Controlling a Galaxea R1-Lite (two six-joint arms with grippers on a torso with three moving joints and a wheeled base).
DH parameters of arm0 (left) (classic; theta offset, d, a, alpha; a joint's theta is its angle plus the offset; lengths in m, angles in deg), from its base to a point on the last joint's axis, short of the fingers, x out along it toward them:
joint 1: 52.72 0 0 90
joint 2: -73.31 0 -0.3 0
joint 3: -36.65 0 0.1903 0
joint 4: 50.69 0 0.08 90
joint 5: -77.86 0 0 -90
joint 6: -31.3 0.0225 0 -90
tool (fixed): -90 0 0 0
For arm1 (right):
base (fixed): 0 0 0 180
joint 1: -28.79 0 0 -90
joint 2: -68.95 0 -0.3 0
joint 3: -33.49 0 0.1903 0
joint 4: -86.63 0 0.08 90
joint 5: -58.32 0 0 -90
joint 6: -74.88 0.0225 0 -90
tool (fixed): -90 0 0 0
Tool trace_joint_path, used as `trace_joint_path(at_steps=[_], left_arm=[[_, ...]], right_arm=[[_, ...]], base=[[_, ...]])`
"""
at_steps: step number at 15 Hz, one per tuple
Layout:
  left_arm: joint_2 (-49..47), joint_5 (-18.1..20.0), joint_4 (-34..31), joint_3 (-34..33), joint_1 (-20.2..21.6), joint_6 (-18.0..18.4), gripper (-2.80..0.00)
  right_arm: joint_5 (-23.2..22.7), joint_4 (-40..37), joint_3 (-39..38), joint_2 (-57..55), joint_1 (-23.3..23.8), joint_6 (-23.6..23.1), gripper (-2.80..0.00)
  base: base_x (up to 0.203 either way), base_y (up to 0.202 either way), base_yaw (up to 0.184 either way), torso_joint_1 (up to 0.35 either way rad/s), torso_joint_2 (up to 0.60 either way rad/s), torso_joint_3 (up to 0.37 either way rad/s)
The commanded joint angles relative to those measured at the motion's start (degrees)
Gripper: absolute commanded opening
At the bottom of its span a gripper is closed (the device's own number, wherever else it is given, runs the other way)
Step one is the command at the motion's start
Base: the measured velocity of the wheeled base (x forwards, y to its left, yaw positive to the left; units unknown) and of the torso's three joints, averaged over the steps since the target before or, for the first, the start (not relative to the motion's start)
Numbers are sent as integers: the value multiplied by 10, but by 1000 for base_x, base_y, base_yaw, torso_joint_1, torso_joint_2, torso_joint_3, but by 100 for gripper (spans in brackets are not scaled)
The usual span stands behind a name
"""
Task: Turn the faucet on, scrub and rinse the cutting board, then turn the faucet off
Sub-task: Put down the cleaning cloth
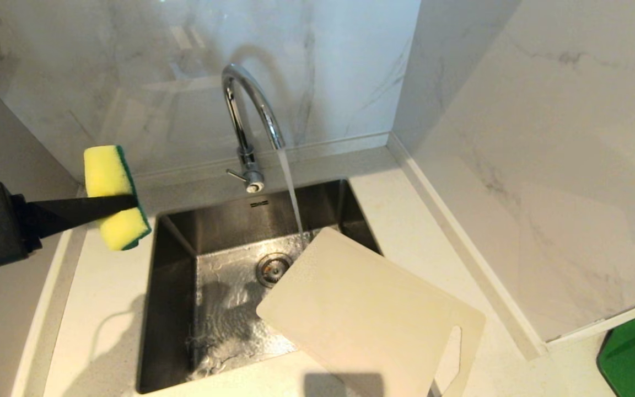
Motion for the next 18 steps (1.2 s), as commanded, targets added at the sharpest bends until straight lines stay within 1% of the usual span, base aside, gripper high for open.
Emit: trace_joint_path(at_steps=[1, 7, 8, 10, 15, 18], left_arm=[[9, 2, 1, -4, 0, -1, -280], [11, 3, 2, -2, 0, -4, -280], [12, 3, 2, -1, 0, -4, -280], [10, 3, 1, 7, 0, -4, -280], [6, 4, 1, 14, 0, -4, -280], [12, 3, 0, 6, 0, -4, -280]], right_arm=[[0, 0, -1, -2, 0, 3, -280], [0, 0, -1, -2, 0, 3, -280], [0, 0, -1, 4, -13, 3, -280], [0, 0, -1, 35, -31, 3, -280], [0, 0, -1, 153, -36, 6, -280], [1, 0, -1, 161, -36, 9, -280]], base=[[0, 0, 0, 0, 0, 0], [0, 0, 0, 0, 0, 0], [0, 0, 0, 0, 0, 0], [0, 0, 0, 0, 0, 0], [0, 0, 0, 0, 0, 0], [0, 0, 0, 0, 0, 0]])
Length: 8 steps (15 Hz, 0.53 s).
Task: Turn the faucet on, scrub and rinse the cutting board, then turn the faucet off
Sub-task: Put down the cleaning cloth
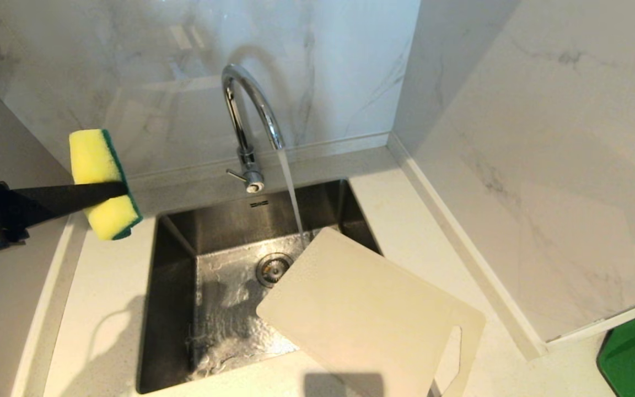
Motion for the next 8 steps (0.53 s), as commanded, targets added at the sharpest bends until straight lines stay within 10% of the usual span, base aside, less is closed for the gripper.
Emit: trace_joint_path(at_steps=[1, 8], left_arm=[[3, 1, -1, -3, 0, -2, -280], [-3, 1, -2, -28, 0, -1, -280]], right_arm=[[0, 0, -1, 20, -1, 1, -280], [0, 0, -1, 20, -1, 1, -280]], base=[[0, 0, 0, 0, 0, 0], [0, 0, 0, 0, 0, 0]])
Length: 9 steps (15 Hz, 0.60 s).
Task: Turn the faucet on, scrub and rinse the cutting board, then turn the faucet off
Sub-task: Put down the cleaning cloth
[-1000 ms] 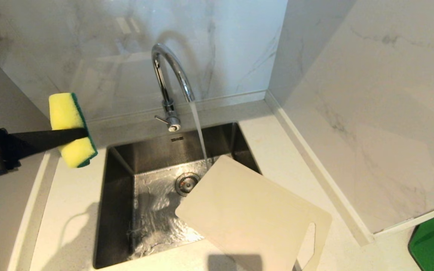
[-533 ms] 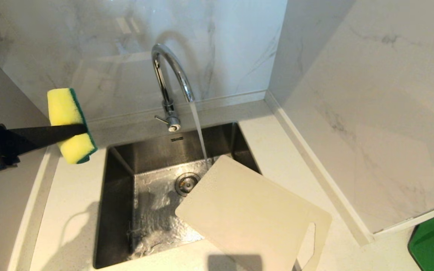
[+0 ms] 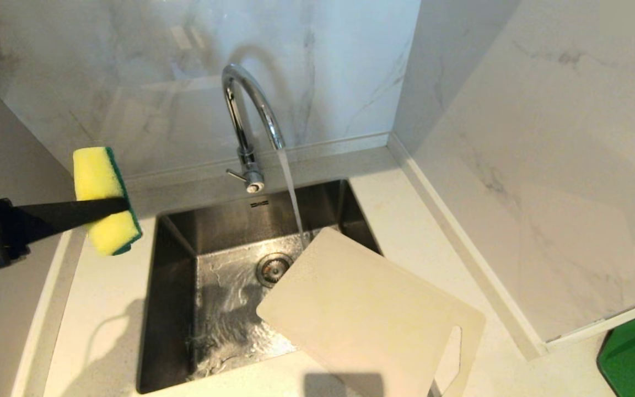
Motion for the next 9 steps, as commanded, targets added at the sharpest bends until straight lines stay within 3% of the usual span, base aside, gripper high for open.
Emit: trace_joint_path(at_steps=[1, 6, 9], left_arm=[[-15, -3, 0, -5, 0, 1, -280], [-24, -8, -14, -10, 0, 18, -280], [-39, -34, -39, -5, 0, 33, -280]], right_arm=[[0, 0, -1, 2, 0, 0, -280], [0, 0, -1, 2, 0, 0, -280], [0, 0, -1, 2, 0, 0, -280]], base=[[0, 0, 0, 0, 0, 0], [0, 0, 0, 0, 0, 0], [0, 0, 0, 0, 0, 0]])
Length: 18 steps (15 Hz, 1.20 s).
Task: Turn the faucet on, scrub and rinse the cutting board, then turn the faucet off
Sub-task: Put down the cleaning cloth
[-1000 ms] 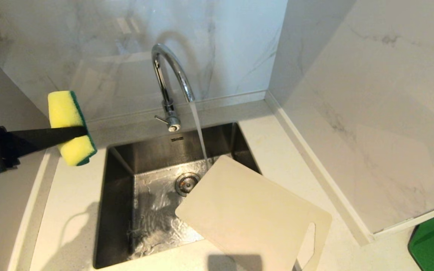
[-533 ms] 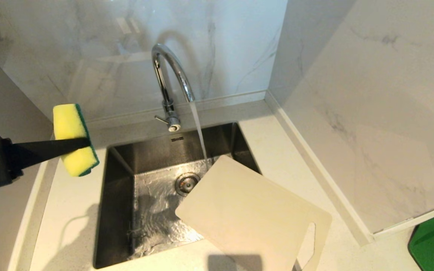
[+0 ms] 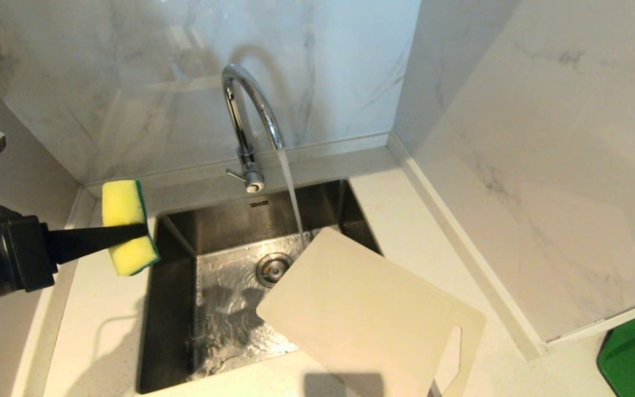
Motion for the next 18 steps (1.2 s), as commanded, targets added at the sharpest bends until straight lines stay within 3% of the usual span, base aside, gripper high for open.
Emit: trace_joint_path(at_steps=[1, 7, 10, 13, 16, 18], left_arm=[[-13, -6, -24, 4, 0, 15, -280], [-27, -12, -214, 56, 25, 95, -280], [-63, -22, -262, 88, 45, 101, -280], [-123, -67, -321, 130, 49, 104, -280], [-194, -164, -394, 188, 53, 103, -280], [-237, -190, -411, 205, 79, 101, -280]], right_arm=[[0, 0, -1, 1, 0, 0, -280], [0, 0, -1, 1, 0, 0, -280], [0, 0, -1, 1, 0, 0, -280], [0, 0, -1, 1, 0, 0, -280], [0, 0, -1, 1, 0, 0, -280], [0, 0, -1, 1, 0, 0, -280]], base=[[0, 0, 0, 0, 0, 0], [0, 0, 0, 0, 0, 0], [0, 0, 0, 0, 0, 0], [0, 0, 0, 0, 0, 0], [0, 0, 0, 0, 0, 0], [0, 0, 0, 0, 0, 0]])
